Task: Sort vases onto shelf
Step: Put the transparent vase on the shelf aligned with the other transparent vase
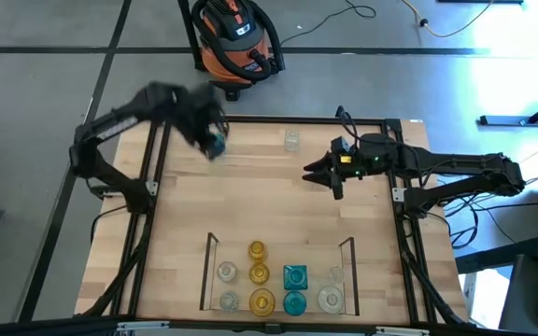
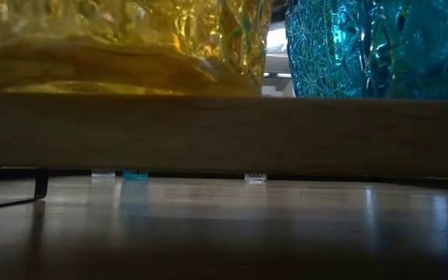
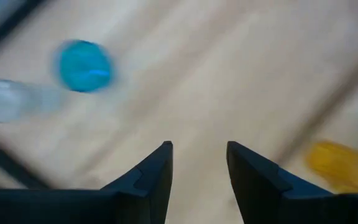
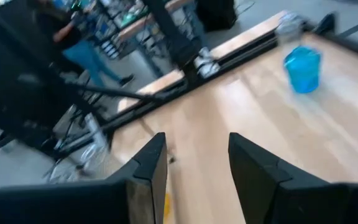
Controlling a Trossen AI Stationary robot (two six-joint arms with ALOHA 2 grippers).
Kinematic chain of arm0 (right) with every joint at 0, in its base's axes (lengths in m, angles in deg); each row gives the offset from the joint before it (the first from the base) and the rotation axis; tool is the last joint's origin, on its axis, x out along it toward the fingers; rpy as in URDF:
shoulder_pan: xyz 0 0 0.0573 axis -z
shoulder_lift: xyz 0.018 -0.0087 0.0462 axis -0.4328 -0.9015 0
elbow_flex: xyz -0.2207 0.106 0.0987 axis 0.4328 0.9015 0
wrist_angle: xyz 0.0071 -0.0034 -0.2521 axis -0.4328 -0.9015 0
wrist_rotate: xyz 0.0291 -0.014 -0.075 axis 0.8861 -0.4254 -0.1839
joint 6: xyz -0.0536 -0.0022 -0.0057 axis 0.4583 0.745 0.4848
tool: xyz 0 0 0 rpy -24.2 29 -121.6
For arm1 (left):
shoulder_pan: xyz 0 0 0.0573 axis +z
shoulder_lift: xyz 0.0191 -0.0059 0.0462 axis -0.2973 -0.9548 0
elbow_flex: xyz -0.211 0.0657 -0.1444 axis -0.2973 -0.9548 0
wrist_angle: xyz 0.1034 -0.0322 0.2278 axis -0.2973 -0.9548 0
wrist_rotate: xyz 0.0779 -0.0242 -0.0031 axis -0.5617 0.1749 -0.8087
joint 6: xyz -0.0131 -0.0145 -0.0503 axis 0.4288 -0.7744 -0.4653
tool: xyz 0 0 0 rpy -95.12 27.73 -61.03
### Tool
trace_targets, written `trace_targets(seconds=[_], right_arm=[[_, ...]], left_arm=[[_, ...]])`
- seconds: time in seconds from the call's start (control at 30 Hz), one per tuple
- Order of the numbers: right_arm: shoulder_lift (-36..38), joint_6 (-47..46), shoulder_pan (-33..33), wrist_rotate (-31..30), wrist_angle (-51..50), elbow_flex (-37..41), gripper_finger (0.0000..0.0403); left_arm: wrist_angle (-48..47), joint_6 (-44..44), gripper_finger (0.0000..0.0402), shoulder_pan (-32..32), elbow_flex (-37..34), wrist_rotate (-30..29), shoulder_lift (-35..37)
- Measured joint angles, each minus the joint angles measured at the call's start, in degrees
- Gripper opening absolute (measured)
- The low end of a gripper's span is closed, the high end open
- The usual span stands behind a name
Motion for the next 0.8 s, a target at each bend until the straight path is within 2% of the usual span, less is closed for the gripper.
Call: trace_targets(seconds=[0.17,0.33,0.5,0.8], right_arm=[[0.00,-5.48,0.03,-1.70,3.72,0.00,0.0135],[0.02,-7.74,0.01,-2.33,5.58,0.00,0.0135],[0.02,-8.90,0.01,-6.45,5.71,0.00,0.0135],[0.02,-9.06,0.01,-9.89,5.65,0.00,0.0135]], left_arm=[[-0.27,14.60,0.0144,19.49,-0.02,0.43,-4.47],[-0.56,23.46,0.0144,32.07,-0.02,2.38,-9.97],[-0.58,28.62,0.0144,36.10,-0.04,1.99,-14.47],[-0.86,29.57,0.0144,33.90,-0.11,0.52,-16.91]])
